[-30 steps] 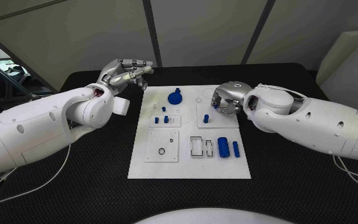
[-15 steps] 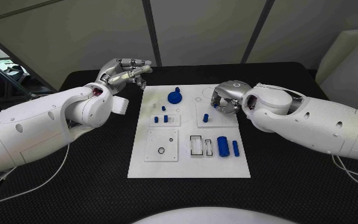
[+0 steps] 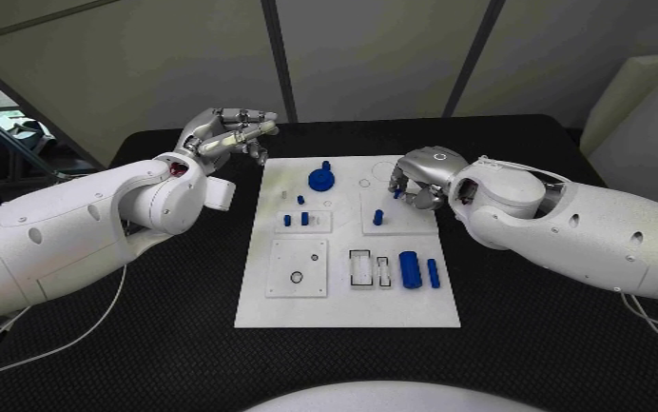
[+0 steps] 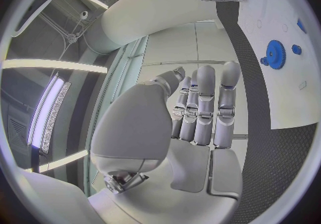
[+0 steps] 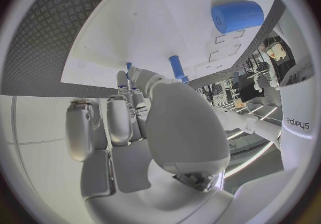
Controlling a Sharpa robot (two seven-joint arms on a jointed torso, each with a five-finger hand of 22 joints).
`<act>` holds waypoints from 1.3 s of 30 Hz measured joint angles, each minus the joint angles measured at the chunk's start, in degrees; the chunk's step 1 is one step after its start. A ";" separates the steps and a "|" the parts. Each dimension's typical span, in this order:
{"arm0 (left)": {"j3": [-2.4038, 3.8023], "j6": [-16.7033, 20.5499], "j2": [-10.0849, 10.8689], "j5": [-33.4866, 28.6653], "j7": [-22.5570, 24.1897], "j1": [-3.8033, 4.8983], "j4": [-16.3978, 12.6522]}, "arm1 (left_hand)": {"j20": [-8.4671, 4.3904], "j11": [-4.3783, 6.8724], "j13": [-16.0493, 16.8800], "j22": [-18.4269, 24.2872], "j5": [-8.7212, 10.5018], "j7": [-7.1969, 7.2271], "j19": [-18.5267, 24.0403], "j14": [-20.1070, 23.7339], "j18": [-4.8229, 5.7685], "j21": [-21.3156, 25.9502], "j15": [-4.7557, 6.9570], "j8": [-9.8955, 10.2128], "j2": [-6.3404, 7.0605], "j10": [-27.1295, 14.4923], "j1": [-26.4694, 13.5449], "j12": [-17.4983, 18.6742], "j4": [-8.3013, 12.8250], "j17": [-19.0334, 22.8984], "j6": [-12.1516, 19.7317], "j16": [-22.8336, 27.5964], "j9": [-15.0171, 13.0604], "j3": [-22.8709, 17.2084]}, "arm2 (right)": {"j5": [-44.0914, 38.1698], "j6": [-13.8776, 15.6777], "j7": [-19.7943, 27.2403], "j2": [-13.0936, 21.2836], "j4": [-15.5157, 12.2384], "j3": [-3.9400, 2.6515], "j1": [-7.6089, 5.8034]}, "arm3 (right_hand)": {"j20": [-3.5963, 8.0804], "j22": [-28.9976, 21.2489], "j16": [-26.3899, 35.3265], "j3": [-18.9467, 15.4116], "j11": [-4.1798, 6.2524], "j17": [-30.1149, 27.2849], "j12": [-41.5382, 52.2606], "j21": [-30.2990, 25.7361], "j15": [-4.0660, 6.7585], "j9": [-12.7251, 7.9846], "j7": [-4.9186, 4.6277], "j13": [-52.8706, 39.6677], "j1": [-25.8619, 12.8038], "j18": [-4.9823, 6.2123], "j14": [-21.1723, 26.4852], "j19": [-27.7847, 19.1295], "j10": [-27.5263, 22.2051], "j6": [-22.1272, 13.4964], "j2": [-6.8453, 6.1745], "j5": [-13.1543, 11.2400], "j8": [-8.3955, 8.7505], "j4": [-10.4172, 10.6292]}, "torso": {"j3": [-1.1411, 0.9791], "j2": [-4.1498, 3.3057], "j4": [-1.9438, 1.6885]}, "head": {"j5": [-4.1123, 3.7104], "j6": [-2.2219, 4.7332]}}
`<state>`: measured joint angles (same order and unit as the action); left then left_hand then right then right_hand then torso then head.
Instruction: Assemble the parts on the task board
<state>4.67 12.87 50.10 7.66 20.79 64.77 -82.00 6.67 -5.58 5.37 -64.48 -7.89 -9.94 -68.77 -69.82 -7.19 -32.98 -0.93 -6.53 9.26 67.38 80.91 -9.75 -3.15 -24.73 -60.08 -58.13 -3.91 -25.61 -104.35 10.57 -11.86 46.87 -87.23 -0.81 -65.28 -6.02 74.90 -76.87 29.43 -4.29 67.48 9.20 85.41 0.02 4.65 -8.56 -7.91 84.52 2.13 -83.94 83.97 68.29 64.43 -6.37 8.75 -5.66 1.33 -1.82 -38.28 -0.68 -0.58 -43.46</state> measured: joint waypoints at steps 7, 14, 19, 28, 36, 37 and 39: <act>0.00 0.00 0.00 -0.01 -0.10 0.00 0.24 | 0.00 0.00 0.00 0.09 0.00 0.00 0.00 0.00 0.00 0.00 0.00 0.00 0.00 0.00 0.00 0.00 0.00 0.06 0.00 0.00 0.00 0.00 | -0.13 1.86 -0.33 2.11 -3.40 -0.06 -0.03 | 0.00 0.00 0.00 0.02 0.00 0.00 0.00 0.10 0.00 -0.08 -0.01 0.03 0.00 0.02 0.00 0.00 0.00 0.01 0.00 -0.04 0.01 -0.02 | 0.02 0.01 0.01 | -0.21 -0.02; 0.00 -0.03 -0.11 -0.02 -0.17 -0.01 0.39 | 0.00 -0.20 -0.01 0.14 0.00 -0.02 0.00 0.00 0.00 0.23 0.00 0.22 0.00 -0.20 0.00 0.00 0.16 0.11 0.02 0.00 0.05 0.16 | -0.06 3.48 -0.60 3.63 -7.86 -0.27 -0.11 | 0.00 0.00 0.00 0.02 -0.01 0.00 0.00 0.24 0.00 -0.10 -0.01 0.05 -0.18 0.03 0.00 0.00 -0.01 0.00 0.16 -0.11 0.02 -0.02 | 0.05 0.03 0.01 | -0.28 0.05; 0.00 -0.10 -0.49 -0.03 -0.24 -0.01 0.55 | 0.00 -0.20 -0.01 0.19 0.00 -0.20 0.00 0.00 0.00 0.23 -0.01 0.22 0.00 -0.20 0.00 0.00 0.16 0.12 0.20 0.00 0.05 0.16 | 0.32 4.43 -0.61 2.40 -10.52 -0.31 -0.11 | 0.00 0.00 0.00 0.17 -0.01 0.01 0.00 0.24 -0.01 -0.07 -0.02 0.12 -0.25 0.04 0.00 0.00 -0.01 0.00 0.22 -0.13 0.06 -0.17 | 0.05 0.03 0.01 | 0.21 0.07; -0.02 -0.42 -1.59 -0.04 -0.37 -0.01 0.80 | 0.00 -0.20 -0.01 0.19 0.00 -0.20 0.00 0.00 0.00 0.23 -0.01 0.22 0.00 -0.20 0.00 0.00 0.16 0.12 0.20 0.00 0.04 0.16 | 1.54 4.85 0.17 -3.73 -11.98 -0.28 -0.06 | 0.00 0.00 0.00 0.33 -0.01 -0.05 0.00 0.24 0.00 -0.07 -0.01 0.12 -0.50 0.04 0.00 -0.01 -0.01 -0.01 -0.03 0.15 0.12 -0.33 | 0.14 -0.06 -0.08 | 2.20 -0.43; -0.25 -0.69 -2.99 -0.05 -0.55 0.01 1.08 | 0.00 -0.20 -0.01 0.18 0.00 -0.20 0.00 0.00 0.00 0.23 -0.01 0.22 0.00 -0.20 0.00 0.00 0.16 0.18 0.20 0.00 0.04 0.16 | 2.20 4.09 1.24 -8.11 -10.28 0.68 1.05 | 0.00 0.00 0.00 0.54 -0.01 -0.05 0.00 0.23 -0.01 -0.07 -0.01 0.21 -0.78 0.05 0.00 -0.01 -0.01 -0.02 -0.32 0.22 0.36 -0.55 | 0.23 -0.10 -0.15 | 4.08 -0.97; -0.29 -0.72 -3.20 -0.05 -0.58 0.02 1.13 | 0.00 -0.20 -0.02 0.18 0.00 -0.20 0.00 0.00 0.00 0.23 -0.01 0.22 0.00 -0.20 0.00 0.00 0.16 0.18 0.20 0.00 0.04 0.16 | 2.26 3.87 1.40 -8.62 -10.01 0.97 1.19 | 0.00 0.00 0.00 0.54 -0.01 -0.05 0.00 0.23 -0.01 -0.07 -0.01 0.21 -0.79 0.05 0.00 -0.01 -0.01 -0.02 -0.32 0.22 0.36 -0.55 | 0.23 -0.10 -0.15 | 4.25 -1.04; -0.33 -0.76 -3.60 -0.05 -0.64 0.03 1.27 | 0.00 -0.20 -0.02 0.18 0.00 -0.20 0.00 0.00 0.00 0.22 -0.01 0.22 0.00 -0.20 0.00 0.00 0.16 0.18 0.20 0.00 0.04 0.16 | 2.34 3.50 1.63 -9.26 -9.63 1.38 1.38 | 0.00 0.00 0.00 0.54 -0.01 -0.05 0.00 0.23 -0.01 -0.07 0.00 0.21 -0.78 0.05 0.00 -0.01 -0.01 -0.02 -0.32 0.22 0.36 -0.55 | 0.23 -0.10 -0.15 | 4.65 -1.22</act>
<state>4.34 12.11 46.51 7.61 20.15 64.79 -80.73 6.67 -5.77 5.35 -64.30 -7.89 -10.14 -68.77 -69.81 -7.20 -32.75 -0.94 -6.31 9.26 67.18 80.91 -9.75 -3.00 -24.55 -59.88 -58.13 -3.87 -25.44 -102.02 14.08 -10.23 37.60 -96.86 0.57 -63.90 -6.02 74.90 -76.87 29.97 -4.31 67.43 9.20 85.64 0.01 4.58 -8.56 -7.70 83.74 2.18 -83.93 83.97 68.27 64.41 -6.69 8.97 -5.30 0.79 -1.59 -38.38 -0.83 4.07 -44.69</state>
